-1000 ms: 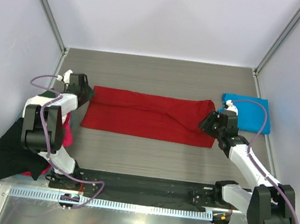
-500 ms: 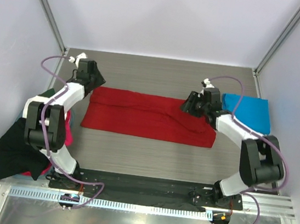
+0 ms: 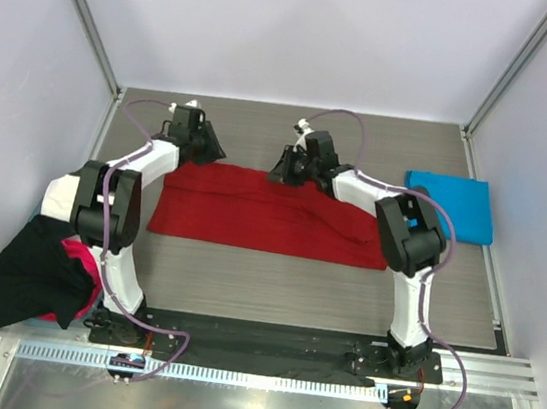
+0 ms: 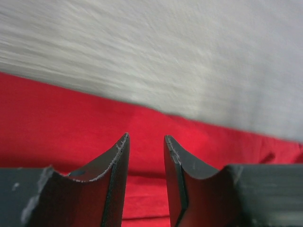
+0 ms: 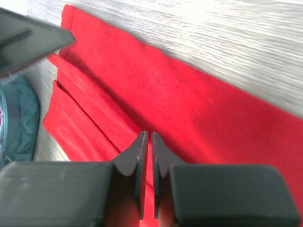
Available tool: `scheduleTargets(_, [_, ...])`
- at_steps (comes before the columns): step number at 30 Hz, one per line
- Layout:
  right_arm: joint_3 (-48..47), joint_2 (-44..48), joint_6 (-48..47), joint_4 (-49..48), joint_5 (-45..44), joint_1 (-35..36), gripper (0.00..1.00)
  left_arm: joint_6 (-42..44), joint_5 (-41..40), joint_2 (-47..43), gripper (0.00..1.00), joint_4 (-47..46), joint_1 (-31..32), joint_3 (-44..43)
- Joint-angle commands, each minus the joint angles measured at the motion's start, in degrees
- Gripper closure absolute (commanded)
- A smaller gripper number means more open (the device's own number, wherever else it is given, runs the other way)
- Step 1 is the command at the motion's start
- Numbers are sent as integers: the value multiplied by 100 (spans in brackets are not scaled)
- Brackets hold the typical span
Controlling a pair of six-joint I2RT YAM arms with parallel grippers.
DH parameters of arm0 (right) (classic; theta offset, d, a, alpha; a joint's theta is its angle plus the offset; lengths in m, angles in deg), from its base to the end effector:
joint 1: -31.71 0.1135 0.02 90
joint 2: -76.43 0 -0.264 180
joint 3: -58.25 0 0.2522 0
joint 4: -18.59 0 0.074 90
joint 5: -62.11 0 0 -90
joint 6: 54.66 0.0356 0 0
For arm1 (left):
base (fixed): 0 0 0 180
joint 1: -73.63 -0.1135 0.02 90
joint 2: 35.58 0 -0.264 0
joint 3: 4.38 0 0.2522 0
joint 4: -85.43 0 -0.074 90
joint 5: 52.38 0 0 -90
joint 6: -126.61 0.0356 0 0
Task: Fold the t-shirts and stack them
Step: Fold the tshirt
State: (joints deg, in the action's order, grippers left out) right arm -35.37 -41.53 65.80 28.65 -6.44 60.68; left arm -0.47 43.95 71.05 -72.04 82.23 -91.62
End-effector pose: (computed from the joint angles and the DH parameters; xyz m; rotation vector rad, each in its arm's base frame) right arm 0.3979 0.2351 0.1822 -0.1988 2.2912 0.9745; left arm 0.4096 -0.0659 0.2097 -0.5232 2.2979 -0.5280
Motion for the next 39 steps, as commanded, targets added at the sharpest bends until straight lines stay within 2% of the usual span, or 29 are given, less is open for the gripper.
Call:
scheduleTargets(1, [-592, -455, 171, -130, 472, 82, 88, 34, 676, 199, 65, 124, 185, -282])
scheduleTargets(6, [-874, -957, 241, -157, 650, 144, 91, 43, 1046, 428, 67, 186, 335, -501])
scheduleTargets(11, [-690, -1002, 171, -130, 808, 232, 93, 70, 1204, 885, 69, 379, 441, -773])
scheduleTargets(17, [-146, -677, 197, -297, 957, 390, 93, -80, 827, 1456, 73, 590, 441, -1108])
scheduleTargets(26, [813, 105, 154, -385, 966, 583, 92, 60, 510, 1607, 75, 871, 441, -1380])
scheduleTargets(29, [901, 351, 110, -342, 870, 583, 88, 96, 492, 1624, 75, 880, 432, -1424])
scheduleTargets(31, [893, 492, -21, -175, 764, 583, 79, 113, 440, 1633, 75, 933, 441, -1477])
scheduleTargets(35, [971, 887, -207, 177, 274, 478, 72, 140, 264, 1510, 75, 1021, 441, -1512])
scheduleTargets(36, [1033, 1018, -207, 195, 150, 426, 68, 140, 64, 1432, 76, 1030, 441, -1425])
scheduleTargets(39, [1331, 1520, -198, 326, -403, 31, 66, 157, -376, 1036, 75, 951, 441, -1188])
